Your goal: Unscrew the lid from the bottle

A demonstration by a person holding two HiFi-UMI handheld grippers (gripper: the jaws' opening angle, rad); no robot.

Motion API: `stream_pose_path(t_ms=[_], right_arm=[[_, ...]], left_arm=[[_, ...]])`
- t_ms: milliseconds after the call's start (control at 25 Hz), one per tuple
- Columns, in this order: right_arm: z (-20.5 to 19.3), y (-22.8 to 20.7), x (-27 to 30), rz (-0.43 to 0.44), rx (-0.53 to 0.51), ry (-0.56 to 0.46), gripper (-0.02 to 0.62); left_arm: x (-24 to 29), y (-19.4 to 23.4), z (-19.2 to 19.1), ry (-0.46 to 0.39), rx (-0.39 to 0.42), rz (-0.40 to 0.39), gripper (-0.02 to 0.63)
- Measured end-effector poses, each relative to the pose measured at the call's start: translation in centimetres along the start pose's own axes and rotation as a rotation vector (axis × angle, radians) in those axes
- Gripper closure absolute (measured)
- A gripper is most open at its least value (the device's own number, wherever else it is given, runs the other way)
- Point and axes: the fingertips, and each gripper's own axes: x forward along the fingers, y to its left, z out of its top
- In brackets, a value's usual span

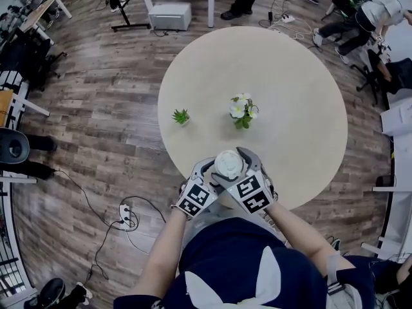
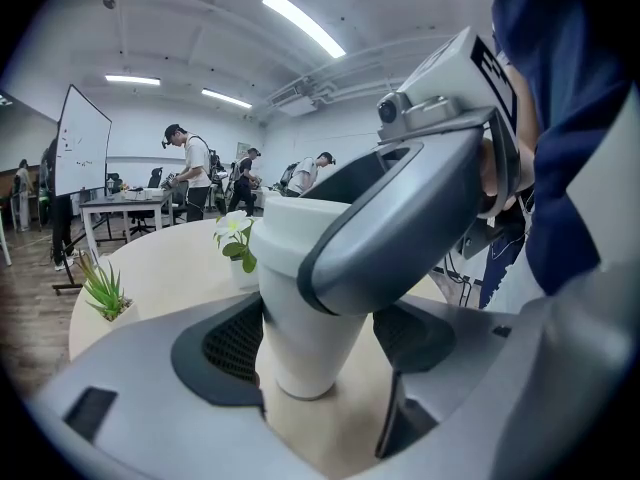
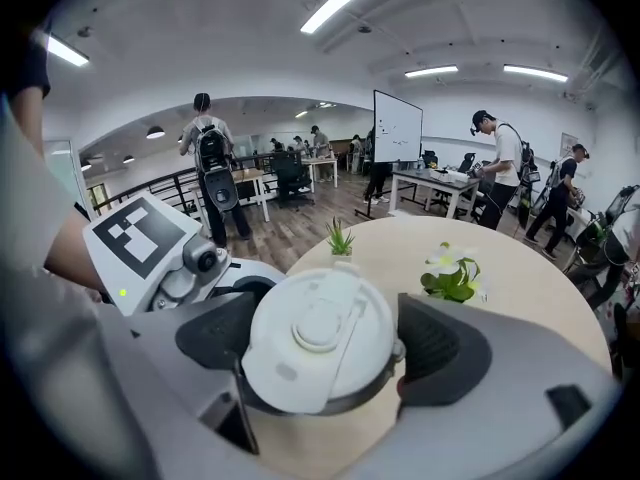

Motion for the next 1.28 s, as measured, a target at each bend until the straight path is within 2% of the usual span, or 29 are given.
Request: stream_pose_path(t_ms=[440, 720, 960, 1280], right_arm=[[1.1, 0.2, -0.7, 0.019, -0.018, -0.022, 0.152], [2.7, -0.1, -1.7, 0.028, 0.042, -0.069, 0.152], [4.2, -0.7, -3.0, 0.021, 0.054, -0.113, 0.152], [5.3, -1.8, -4.6, 0.033, 0.157, -0.174, 0.152]], left_arm=[[0.0, 0.1, 0.0, -0.004, 0.002, 0.002, 0.265], [0.0, 0.0, -0.1, -0.002, 0.0, 0.001, 0.265], [-0.1, 0.1, 0.0, -0.003, 0.0, 0.0, 0.265], [-0.2, -0.1, 0.0, -0.002, 0.001, 0.0, 0.265]])
